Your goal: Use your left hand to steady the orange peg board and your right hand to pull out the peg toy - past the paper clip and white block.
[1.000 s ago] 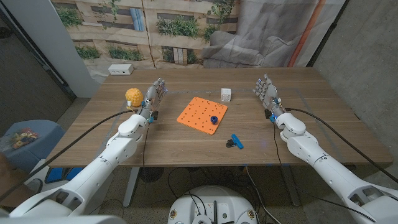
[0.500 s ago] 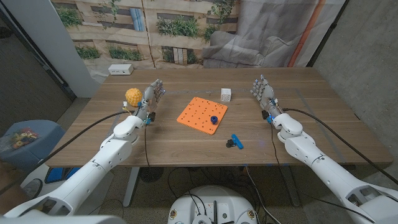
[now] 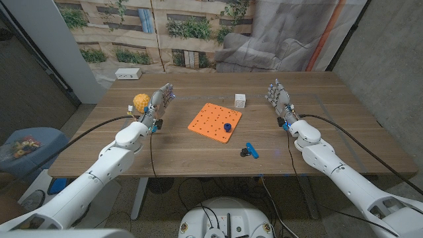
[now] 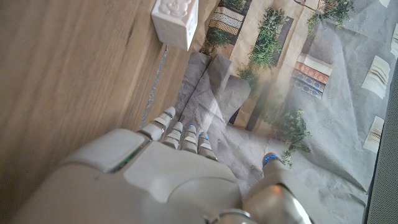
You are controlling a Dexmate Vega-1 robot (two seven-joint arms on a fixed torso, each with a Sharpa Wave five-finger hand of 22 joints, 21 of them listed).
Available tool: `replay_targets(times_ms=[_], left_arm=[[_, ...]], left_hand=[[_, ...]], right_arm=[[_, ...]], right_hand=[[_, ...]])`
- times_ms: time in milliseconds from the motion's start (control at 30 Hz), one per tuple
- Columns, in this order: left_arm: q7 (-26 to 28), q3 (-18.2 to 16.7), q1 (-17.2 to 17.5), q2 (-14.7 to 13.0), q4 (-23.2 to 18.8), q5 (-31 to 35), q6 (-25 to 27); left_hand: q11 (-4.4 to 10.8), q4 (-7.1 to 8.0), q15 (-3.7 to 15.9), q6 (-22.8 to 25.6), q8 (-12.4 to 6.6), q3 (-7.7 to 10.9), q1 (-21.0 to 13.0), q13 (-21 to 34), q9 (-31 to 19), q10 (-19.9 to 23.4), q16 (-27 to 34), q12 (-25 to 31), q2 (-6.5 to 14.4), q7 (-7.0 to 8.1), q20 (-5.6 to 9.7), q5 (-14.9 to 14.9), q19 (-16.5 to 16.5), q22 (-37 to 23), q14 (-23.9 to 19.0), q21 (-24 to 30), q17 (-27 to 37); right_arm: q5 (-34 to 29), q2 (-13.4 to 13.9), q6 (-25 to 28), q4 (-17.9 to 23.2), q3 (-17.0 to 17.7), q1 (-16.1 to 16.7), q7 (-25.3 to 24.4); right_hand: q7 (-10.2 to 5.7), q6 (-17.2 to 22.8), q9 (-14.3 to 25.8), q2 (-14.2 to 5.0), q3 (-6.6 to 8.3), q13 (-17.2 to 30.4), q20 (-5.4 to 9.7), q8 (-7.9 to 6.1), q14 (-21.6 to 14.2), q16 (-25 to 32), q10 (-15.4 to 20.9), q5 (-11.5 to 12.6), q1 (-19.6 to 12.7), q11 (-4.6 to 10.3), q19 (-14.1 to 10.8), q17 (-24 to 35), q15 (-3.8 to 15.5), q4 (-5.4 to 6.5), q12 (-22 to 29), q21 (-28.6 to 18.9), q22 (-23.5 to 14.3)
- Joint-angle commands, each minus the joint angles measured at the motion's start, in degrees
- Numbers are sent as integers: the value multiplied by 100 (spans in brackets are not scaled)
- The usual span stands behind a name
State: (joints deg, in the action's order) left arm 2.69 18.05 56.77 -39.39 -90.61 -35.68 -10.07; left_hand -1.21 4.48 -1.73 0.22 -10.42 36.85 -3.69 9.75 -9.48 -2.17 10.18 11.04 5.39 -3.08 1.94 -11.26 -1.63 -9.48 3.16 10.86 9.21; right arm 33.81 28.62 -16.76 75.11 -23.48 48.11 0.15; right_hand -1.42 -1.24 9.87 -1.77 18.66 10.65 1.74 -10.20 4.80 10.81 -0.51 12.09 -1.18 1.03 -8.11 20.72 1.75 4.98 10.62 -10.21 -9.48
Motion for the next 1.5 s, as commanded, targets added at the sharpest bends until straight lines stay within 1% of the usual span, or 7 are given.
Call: replay_targets(times_ms=[33, 433, 533, 733, 1167, 1300, 1500], left_arm=[[211, -106, 295, -534, -662, 316, 310], [418, -51, 445, -958, -1240, 1042, 500], [522, -55, 484, -925, -1286, 1183, 415], [636, 62, 485, -1242, -1665, 1827, 759], [950, 71, 773, -1747, -2364, 3045, 1256], [918, 152, 741, -1789, -2359, 3320, 1308], [1125, 404, 662, -1865, -2388, 4318, 1343]], left_hand=[[16, -17, 23, 35, -20, 28, -61, 7, -28, -4, 24, 16, 397, -5, 113, -7, -43, -19, -32, 17, 30], [76, -92, 81, 150, -34, 86, -90, 4, -29, 136, 34, 34, 397, 37, 145, 7, -117, -19, -164, 32, 27], [100, -115, 98, 207, -43, 108, -100, 4, -29, 192, 37, 42, 403, 49, 158, 10, -159, -20, -211, 42, 28], [140, -136, 145, 295, -53, 140, -104, 5, -30, 249, 34, 40, 410, 65, 176, 13, -213, -20, -266, 49, 32], [233, -22, 234, 364, -35, 103, 33, 8, -35, 332, 56, 32, 369, 164, 255, 21, -434, -24, -376, 104, 66], [249, 12, 265, 401, -39, 98, 68, 9, -37, 349, 59, 27, 370, 209, 269, 18, -470, -24, -411, 105, 68], [303, 46, 317, 403, -29, 94, 101, 10, -38, 348, 45, 16, 368, 250, 324, 14, -462, -23, -407, 88, 69]], right_arm=[[-29, -4, -66, 72, -6, 52, -24], [-101, 42, -130, 139, -8, 115, -52], [-42, 22, -190, 91, 17, 125, 8], [9, -13, -295, 11, 43, 137, 70], [30, -38, -415, -167, 67, 122, 144], [45, -83, -443, -284, 55, 90, 181], [46, -106, -442, -345, 50, 88, 163]], right_hand=[[29, -20, 14, -84, 29, 10, 61, -34, 8, 10, 11, 31, -33, 35, -6, -5, 51, -14, 38, -20, -16], [44, -11, 13, -102, 31, 7, 93, -37, 15, 11, 20, 38, -39, 31, 0, -47, 65, -15, 39, -27, -15], [47, -7, 13, -108, 32, 6, 98, -39, 12, 13, 20, 40, -40, 34, -2, -57, 76, -15, 39, -29, -14], [49, -7, 14, -117, 35, 5, 115, -39, 14, 14, 23, 42, -45, 35, -13, -78, 79, -17, 39, -37, -14], [53, -2, 14, -131, 36, 3, 119, -40, 16, 17, 23, 46, -48, 37, -12, -115, 83, -17, 37, -40, -13], [51, -1, 14, -137, 37, 3, 121, -40, 15, 18, 27, 47, -48, 34, -11, -125, 81, -17, 38, -40, -13], [54, -1, 14, -142, 37, 2, 122, -40, 18, 19, 23, 48, -47, 41, -10, -138, 86, -16, 36, -41, -12]])
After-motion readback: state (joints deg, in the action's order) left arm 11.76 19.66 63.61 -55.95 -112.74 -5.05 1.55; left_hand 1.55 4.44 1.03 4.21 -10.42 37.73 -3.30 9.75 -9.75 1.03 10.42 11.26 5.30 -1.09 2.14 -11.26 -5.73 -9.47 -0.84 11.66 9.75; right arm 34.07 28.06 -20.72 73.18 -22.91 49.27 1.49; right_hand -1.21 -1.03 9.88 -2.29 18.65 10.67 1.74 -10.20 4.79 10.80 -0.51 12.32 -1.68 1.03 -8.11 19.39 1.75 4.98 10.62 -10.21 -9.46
